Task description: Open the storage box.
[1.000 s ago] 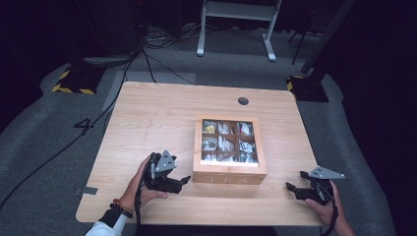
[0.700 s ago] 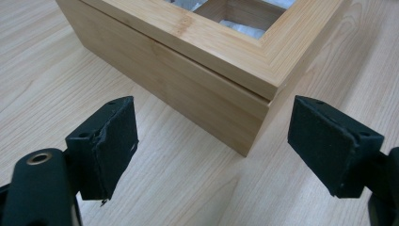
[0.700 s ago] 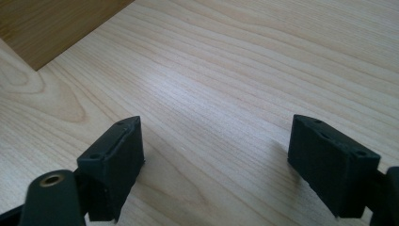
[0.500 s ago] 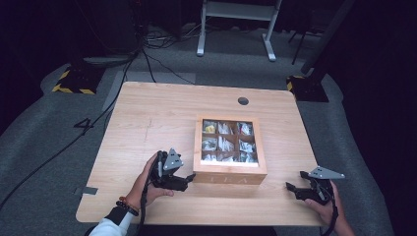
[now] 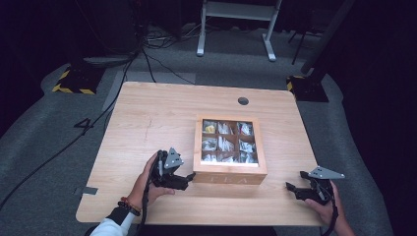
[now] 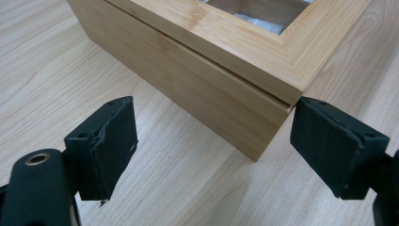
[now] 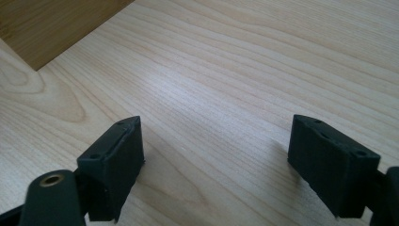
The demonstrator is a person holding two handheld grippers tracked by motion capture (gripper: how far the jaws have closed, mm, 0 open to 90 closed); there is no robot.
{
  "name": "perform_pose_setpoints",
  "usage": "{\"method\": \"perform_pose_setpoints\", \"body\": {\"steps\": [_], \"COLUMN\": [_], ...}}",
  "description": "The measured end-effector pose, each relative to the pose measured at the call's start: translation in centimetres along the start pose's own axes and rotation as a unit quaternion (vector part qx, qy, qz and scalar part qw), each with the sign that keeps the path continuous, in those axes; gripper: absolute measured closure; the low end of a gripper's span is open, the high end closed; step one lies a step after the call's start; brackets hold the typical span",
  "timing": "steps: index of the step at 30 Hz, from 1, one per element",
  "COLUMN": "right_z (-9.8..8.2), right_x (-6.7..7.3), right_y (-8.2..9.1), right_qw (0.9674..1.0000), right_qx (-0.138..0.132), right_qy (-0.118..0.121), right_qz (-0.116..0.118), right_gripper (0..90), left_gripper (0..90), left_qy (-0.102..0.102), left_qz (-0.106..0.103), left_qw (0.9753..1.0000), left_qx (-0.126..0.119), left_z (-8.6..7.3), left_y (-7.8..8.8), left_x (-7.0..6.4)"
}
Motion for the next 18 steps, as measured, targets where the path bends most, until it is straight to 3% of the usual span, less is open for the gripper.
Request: {"method": "perform_pose_setpoints", "body": {"steps": [12, 18], "right_z": [0.0, 0.0], "right_x": [0.0, 0.0], "right_y": [0.0, 0.0], "right_qw": [1.0, 1.0], "right_qx": [0.0, 0.0], "right_qy": [0.0, 0.0], "right_qz": [0.0, 0.0], "right_gripper": [18.6, 18.6], "left_gripper": [15.7, 15.6], "left_qy": [-0.008, -0.014], "left_qz": [0.004, -0.006], "left_qw": [0.9999, 0.9998], "left_qx": [-0.01, -0.012], "left_z": [0.62, 0.97], "left_y": [-0.08, -0.12], "left_x": [-0.18, -0.16]}}
Point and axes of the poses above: each handheld gripper's, and its own axes: y roughly backward along the jaws, z roughly out of its top, x roughly to its left, the point moved 8 cm from there along -y, roughly forward along the jaws, and after that the axes turned 5 degrees about -z, right-handed, at the moved point
